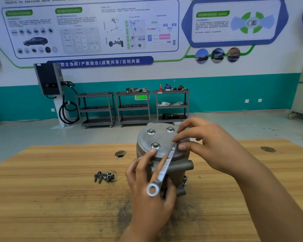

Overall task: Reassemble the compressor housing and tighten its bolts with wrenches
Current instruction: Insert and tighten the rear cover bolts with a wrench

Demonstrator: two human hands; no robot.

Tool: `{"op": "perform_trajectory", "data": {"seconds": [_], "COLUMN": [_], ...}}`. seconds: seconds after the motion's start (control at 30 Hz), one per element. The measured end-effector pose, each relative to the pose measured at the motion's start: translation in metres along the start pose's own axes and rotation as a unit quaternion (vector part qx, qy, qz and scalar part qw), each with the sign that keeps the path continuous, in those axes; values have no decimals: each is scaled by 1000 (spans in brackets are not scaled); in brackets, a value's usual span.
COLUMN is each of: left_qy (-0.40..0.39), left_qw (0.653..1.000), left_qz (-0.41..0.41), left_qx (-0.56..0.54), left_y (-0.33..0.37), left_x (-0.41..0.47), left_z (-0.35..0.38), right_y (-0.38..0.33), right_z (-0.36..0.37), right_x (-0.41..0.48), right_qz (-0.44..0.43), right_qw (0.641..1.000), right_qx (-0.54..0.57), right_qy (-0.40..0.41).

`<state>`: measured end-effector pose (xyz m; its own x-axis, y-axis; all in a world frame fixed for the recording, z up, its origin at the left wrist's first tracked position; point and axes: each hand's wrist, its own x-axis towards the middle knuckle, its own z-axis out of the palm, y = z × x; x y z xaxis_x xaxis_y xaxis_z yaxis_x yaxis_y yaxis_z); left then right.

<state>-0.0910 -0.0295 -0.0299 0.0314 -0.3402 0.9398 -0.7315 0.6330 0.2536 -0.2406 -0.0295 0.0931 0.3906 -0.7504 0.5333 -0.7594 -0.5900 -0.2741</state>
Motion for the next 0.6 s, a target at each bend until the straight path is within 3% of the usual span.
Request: {"op": "perform_trajectory", "data": {"seconds": [0.13, 0.3, 0.6], "left_qy": [1, -11, -23], "left_qw": [1000, 1000, 999], "left_qz": [10, 11, 20], "left_qx": [12, 22, 10], "left_y": [-1, 1, 5], "left_x": [0, -2, 1], "left_z": [1, 3, 5], "right_y": [3, 1, 7], "right_z": [10, 30, 37], "right_x": [4, 7, 14], "right_qz": [-31, -6, 105], "right_qw": [999, 992, 980], "right_qx": [-6, -54, -102], "right_qy": [31, 112, 137]}}
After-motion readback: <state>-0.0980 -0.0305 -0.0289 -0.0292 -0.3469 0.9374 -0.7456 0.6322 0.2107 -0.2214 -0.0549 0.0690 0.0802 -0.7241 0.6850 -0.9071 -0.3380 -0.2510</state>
